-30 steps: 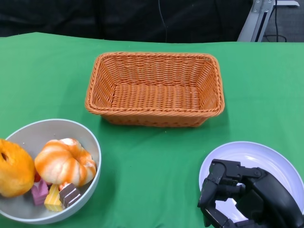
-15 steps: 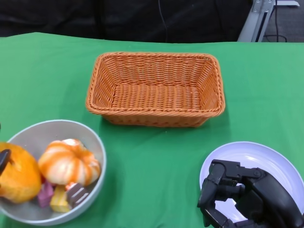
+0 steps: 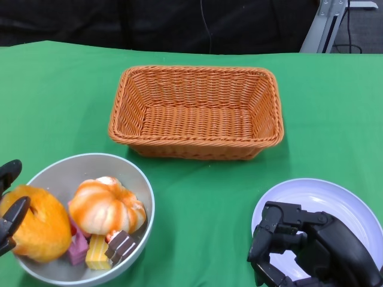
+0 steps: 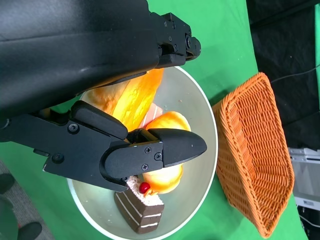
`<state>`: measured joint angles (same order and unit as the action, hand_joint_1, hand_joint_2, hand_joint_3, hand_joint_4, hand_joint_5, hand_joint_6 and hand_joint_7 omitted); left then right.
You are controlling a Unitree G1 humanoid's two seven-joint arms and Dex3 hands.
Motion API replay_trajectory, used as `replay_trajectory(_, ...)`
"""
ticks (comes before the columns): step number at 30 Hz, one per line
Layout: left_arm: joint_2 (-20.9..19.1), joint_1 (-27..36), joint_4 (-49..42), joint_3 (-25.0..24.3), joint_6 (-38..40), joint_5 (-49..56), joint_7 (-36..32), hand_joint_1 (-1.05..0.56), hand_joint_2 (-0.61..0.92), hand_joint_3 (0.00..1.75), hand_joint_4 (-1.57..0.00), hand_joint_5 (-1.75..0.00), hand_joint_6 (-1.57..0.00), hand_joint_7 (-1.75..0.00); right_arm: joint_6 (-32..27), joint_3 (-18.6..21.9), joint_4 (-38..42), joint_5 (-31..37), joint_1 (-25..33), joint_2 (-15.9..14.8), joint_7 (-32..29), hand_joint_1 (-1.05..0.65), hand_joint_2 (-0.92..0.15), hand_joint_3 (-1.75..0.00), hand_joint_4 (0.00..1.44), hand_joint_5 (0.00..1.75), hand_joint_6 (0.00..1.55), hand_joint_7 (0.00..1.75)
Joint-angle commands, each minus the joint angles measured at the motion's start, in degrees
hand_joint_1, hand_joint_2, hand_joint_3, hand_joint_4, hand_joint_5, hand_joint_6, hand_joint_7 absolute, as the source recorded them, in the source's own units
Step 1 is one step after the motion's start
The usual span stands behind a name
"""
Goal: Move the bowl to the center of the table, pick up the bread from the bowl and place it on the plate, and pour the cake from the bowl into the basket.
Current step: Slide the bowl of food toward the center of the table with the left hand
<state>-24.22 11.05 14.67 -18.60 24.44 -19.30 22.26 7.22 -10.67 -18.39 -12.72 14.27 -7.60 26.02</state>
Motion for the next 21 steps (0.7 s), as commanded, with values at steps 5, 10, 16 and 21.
replay_trajectory(5,-0.1,1.6,2.1,1.6,2.6,-1.2,1.0,-0.75,0.92,0.66,0.00,0.00,-0.02,0.00,0.0,0.0,0.2,-0.2,0.0,-0.4,-0.1,-0.16,-0.44,-1.08,0.71,1.68,0.72,1.29)
replay_trajectory(10,3.6,4.1,11.3,5.4,7.2,2.9,-7.1,-0.77,0.92,0.65,0.00,0.00,-0.02,0.00,0.3,0.1,0.5,-0.5,-0.1,-0.5,0.3,-0.17,-0.44,-1.08,0.71,1.68,0.73,1.29)
replay_trajectory(16,4.0,4.9,14.5,7.3,10.1,1.0,-5.7,-0.78,0.92,0.66,0.00,0.00,-0.01,0.00,0.5,0.2,0.7,-0.8,-0.1,-0.4,0.7,-0.18,-0.44,-1.08,0.71,1.69,0.73,1.29)
replay_trajectory(21,5.4,5.8,16.7,9.3,10.8,-0.6,-6.1,-0.74,0.92,0.67,0.00,0.00,0.00,0.00,0.5,0.2,0.6,-0.5,-0.1,-0.4,0.6,-0.17,-0.45,-1.07,0.72,1.68,0.73,1.28)
